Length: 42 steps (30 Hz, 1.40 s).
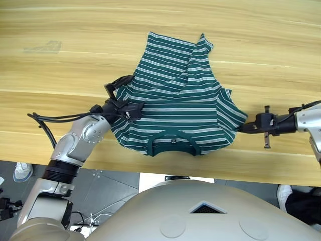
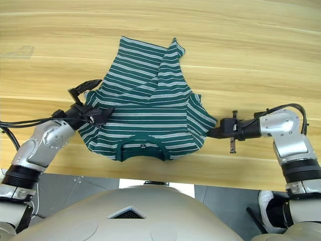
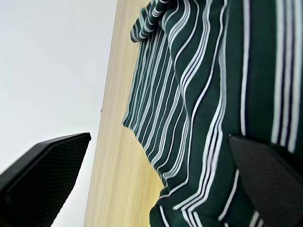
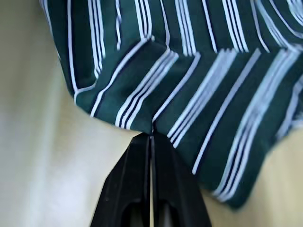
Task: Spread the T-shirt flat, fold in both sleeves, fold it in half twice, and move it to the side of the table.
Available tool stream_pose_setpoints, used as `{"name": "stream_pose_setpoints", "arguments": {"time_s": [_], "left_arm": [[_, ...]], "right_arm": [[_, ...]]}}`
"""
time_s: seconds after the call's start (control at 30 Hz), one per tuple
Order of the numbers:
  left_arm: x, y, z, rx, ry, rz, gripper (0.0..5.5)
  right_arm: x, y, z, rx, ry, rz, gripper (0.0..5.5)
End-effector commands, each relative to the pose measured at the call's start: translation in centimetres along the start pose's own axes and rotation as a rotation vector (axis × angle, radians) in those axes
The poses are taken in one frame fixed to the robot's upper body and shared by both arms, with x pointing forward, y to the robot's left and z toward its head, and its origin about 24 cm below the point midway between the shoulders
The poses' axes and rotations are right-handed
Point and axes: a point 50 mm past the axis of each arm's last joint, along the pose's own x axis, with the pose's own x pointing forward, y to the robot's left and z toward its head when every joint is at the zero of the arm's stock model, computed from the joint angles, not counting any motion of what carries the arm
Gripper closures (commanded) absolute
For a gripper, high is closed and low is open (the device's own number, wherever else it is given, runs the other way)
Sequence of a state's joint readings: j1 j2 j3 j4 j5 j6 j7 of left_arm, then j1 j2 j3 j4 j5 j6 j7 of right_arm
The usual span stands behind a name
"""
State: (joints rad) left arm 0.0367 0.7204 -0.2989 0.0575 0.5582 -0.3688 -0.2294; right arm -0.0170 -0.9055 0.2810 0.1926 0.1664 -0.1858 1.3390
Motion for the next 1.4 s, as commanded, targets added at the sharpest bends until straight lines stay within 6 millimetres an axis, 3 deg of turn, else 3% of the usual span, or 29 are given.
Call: {"name": "stream_pose_setpoints", "arguments": {"time_s": [0.03, 0.17, 0.4, 0.5, 0.63, 0.7, 0.77, 0.87, 0.97, 1.07, 1.17, 1.27, 1.4], "left_arm": [[0.1, -1.6, 0.3, 0.004, 0.008, -0.089, 0.10], [0.5, -2.0, 1.0, 0.008, -0.017, -0.102, 0.10], [0.3, -2.3, 1.2, 0.011, -0.022, -0.114, 0.10], [0.4, -1.4, 1.1, -0.011, -0.034, -0.096, 0.10], [-0.1, 1.9, 2.6, -0.280, -0.185, -0.063, 0.10], [-1.0, 5.0, 4.2, -0.510, -0.377, -0.073, 0.10], [-1.4, 8.0, 4.7, -0.634, -0.511, -0.040, 0.10], [0.7, 12.7, 2.2, -0.725, -0.474, 0.190, 0.10], [4.6, 14.0, -0.2, -0.670, -0.260, 0.294, 0.10], [9.4, 13.0, -0.9, -0.440, -0.060, 0.233, 0.10], [12.3, 12.3, -0.3, -0.285, 0.019, 0.177, 0.10], [13.9, 11.6, 0.4, -0.170, 0.044, 0.124, 0.10], [14.7, 9.8, 0.6, -0.060, 0.071, 0.062, 0.10]], "right_arm": [[1.9, 1.5, 0.0, 0.078, -0.036, 0.088, 5.48], [1.5, 1.4, 0.3, 0.106, -0.045, 0.099, 5.48], [0.5, 1.2, 0.6, 0.143, -0.033, 0.125, 4.30], [-0.3, 0.4, 1.0, 0.131, -0.026, 0.092, 3.80], [-1.7, -0.9, 2.2, 0.111, -0.063, 0.049, 3.19], [-2.6, -2.0, 3.7, 0.105, -0.172, 0.005, 2.76], [-3.1, -3.3, 5.3, 0.066, -0.265, -0.057, 2.42], [-2.6, -5.5, 7.6, -0.030, -0.374, -0.196, 1.99], [-0.6, -9.0, 9.1, -0.131, -0.394, -0.444, 1.43], [2.2, -12.2, 9.7, -0.139, -0.357, -0.655, 0.90], [3.9, -13.9, 9.7, -0.184, -0.268, -0.737, 0.26], [5.6, -14.2, 9.1, -0.225, -0.181, -0.712, 0.14], [7.3, -13.6, 6.6, -0.244, -0.030, -0.646, 0.14]]}}
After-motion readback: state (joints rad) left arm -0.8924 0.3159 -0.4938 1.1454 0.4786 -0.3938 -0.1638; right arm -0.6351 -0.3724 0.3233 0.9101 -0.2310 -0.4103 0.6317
